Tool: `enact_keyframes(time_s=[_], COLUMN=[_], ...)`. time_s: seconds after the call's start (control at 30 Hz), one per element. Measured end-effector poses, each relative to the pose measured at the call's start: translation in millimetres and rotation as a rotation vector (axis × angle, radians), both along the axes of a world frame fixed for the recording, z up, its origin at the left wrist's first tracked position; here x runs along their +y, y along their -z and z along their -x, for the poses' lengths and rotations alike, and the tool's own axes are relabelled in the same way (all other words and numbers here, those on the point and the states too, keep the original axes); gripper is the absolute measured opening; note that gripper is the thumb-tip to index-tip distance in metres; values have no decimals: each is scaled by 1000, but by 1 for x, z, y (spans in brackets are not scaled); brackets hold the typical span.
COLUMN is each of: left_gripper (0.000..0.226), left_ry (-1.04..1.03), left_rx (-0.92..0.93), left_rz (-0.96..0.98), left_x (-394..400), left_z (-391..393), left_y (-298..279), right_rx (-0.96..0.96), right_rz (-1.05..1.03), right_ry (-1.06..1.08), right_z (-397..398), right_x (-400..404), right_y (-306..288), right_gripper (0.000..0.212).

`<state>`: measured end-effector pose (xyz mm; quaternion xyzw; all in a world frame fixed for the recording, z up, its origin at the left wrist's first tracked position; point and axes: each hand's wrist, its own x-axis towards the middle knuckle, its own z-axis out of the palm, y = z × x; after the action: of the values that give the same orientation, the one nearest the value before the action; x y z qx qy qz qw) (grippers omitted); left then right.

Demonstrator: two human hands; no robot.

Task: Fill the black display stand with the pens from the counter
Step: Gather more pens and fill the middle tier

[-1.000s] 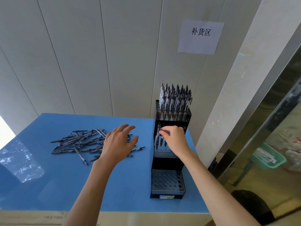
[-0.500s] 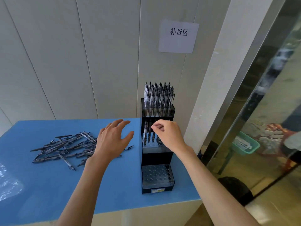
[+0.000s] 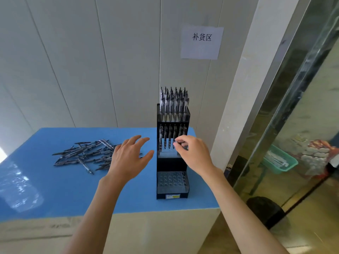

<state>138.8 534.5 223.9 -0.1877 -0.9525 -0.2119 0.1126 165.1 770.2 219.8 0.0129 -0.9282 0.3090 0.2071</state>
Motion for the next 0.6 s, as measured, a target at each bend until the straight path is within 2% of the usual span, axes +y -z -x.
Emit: enact_keyframes(time_s=[0.27,0.6], left_gripper=[57,56], left_ry=[-146,-317], left_rx=[-45,-118], left_rz=[32,44], left_x=[-68,-199], left_z=[-28,3], left_y=[13,47], right_rx=[-33,-100], right_rz=[-43,-82], right_ry=[-134,-242], right_z=[-4,54], right_x=[-51,-147], right_y=[9,32], right_gripper=[31,34])
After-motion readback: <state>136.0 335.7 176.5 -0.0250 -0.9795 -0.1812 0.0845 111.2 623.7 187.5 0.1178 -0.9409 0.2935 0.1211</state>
